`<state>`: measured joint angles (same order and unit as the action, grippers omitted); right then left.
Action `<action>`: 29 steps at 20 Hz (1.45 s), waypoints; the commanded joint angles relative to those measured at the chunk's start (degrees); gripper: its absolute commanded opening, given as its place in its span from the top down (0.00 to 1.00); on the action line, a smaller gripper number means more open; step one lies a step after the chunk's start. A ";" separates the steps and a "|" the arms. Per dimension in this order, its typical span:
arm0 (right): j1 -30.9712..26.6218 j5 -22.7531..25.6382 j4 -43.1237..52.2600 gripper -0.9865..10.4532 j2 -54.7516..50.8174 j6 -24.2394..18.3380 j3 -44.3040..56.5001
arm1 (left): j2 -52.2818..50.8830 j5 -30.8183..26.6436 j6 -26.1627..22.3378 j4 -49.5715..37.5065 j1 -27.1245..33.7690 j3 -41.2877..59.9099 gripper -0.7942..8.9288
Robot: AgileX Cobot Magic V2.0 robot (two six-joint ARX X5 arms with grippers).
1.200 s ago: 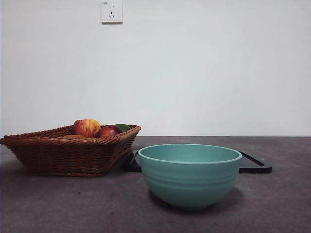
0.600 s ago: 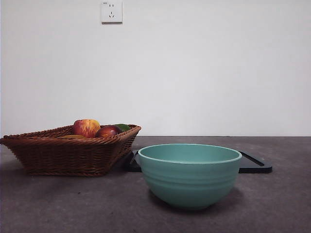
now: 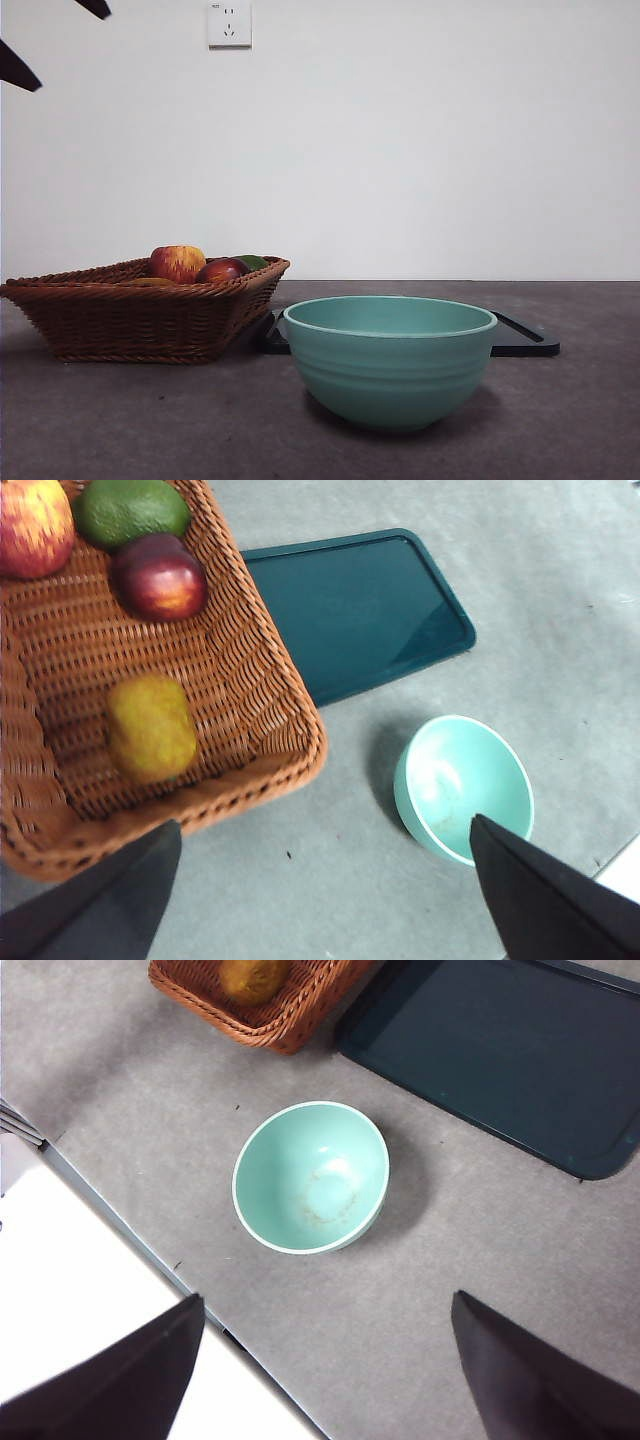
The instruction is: Pick up the wifruite, put it on the bowl, pick up the plate, put it on desk
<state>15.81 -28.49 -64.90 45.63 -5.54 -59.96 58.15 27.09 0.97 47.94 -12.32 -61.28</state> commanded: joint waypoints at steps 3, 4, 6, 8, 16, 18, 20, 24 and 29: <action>0.35 0.00 0.57 0.57 0.35 0.52 -0.90 | 6.45 -2.58 0.15 -1.03 -1.86 -4.42 0.44; 0.35 0.00 0.57 0.57 0.35 0.52 -0.90 | 7.93 -3.34 0.15 -1.11 -2.45 -5.05 0.44; 0.35 -0.02 0.59 0.57 0.35 0.55 -0.90 | 10.78 -6.27 0.15 -1.42 -3.74 -6.05 0.44; 0.35 0.00 0.59 0.57 0.35 0.61 -0.90 | 13.53 -9.84 0.17 -2.82 -4.76 -6.56 0.44; 0.35 0.00 0.59 0.57 0.35 0.66 -0.90 | 26.14 -18.40 1.29 -12.48 -6.14 -6.56 0.44; 0.35 0.00 0.61 0.57 0.37 0.63 -0.90 | 29.33 -18.45 1.29 -13.90 -6.21 -6.56 0.44; 0.35 0.00 0.63 0.57 0.37 0.63 -0.90 | 32.37 -18.53 1.29 -14.91 -6.19 -6.56 0.44; 0.35 0.00 1.07 0.57 0.37 0.63 -0.90 | 37.35 -18.56 1.25 -16.46 -6.21 -6.56 0.45; 0.35 0.00 1.68 0.57 0.37 0.66 -0.90 | 41.27 -20.26 1.27 -18.97 -6.25 -6.56 0.45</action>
<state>15.81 -28.49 -63.81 45.63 -5.52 -59.96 98.28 7.07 2.24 29.41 -18.28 -66.57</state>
